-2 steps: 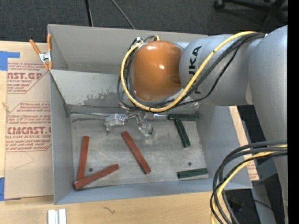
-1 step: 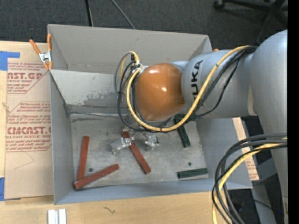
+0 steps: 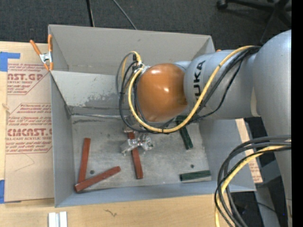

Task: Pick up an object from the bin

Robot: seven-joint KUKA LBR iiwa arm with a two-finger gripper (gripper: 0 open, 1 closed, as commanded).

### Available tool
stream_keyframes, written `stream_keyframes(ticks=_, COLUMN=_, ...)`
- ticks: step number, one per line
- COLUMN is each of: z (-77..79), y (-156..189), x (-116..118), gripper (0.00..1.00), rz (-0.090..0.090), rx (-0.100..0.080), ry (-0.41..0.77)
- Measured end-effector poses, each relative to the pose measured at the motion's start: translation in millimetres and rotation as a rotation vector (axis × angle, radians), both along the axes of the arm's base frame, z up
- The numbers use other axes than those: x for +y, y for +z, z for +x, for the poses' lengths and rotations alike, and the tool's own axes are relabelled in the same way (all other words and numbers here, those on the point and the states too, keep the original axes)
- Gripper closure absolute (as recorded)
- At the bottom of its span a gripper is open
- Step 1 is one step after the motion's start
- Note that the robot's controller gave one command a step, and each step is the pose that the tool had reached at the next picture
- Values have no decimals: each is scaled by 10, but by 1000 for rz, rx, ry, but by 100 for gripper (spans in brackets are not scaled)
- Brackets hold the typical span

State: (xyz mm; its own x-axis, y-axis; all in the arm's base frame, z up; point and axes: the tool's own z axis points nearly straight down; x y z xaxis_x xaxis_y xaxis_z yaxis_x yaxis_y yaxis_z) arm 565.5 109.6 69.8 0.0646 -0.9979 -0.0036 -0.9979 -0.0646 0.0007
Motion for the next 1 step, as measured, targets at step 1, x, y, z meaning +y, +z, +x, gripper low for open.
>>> stream_keyframes(ticks=1, z=-7, y=862, x=-619, gripper=100, rz=-4, rx=-9, ry=64)
